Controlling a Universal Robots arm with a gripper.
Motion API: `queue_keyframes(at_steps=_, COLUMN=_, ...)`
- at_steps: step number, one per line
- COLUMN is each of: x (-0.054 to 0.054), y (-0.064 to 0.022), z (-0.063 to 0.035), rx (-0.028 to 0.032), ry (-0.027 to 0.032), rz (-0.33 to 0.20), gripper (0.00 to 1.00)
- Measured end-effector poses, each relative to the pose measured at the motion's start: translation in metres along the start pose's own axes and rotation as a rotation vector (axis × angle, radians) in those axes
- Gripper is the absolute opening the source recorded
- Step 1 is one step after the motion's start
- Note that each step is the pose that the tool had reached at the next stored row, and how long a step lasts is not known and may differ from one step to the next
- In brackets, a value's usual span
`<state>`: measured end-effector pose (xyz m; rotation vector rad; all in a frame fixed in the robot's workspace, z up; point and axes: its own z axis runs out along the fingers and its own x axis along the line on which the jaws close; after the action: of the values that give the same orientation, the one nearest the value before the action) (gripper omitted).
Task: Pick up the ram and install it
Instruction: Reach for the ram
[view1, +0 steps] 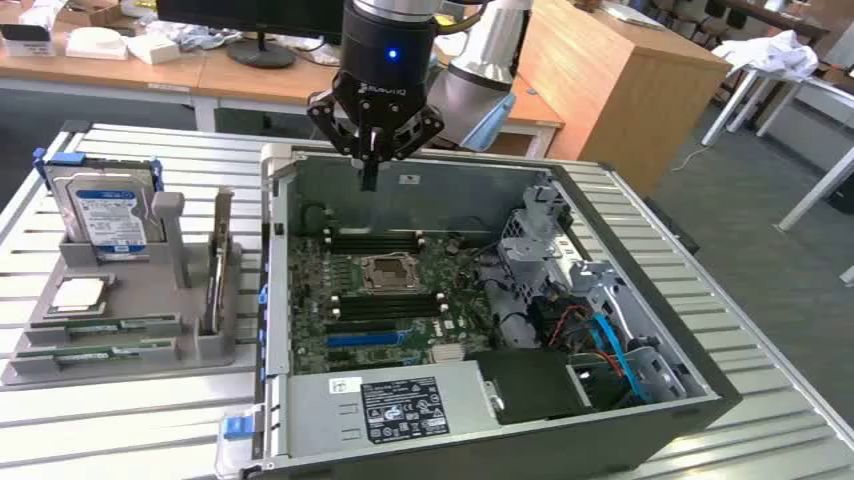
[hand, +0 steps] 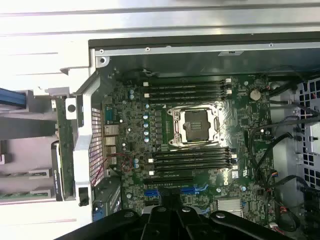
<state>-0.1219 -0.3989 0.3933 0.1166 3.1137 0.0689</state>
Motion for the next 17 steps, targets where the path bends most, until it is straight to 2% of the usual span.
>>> queue_keyframes(at_steps=10, x=0.0004, y=0.0, z=0.0, rx=0.0, ry=0.0, rz=0.0, gripper=0.1)
queue_keyframes(at_steps=17, x=0.0061, y=-0.0005, z=-0.0002, rx=0.0, ry=0.0, rz=0.0, gripper=0.1)
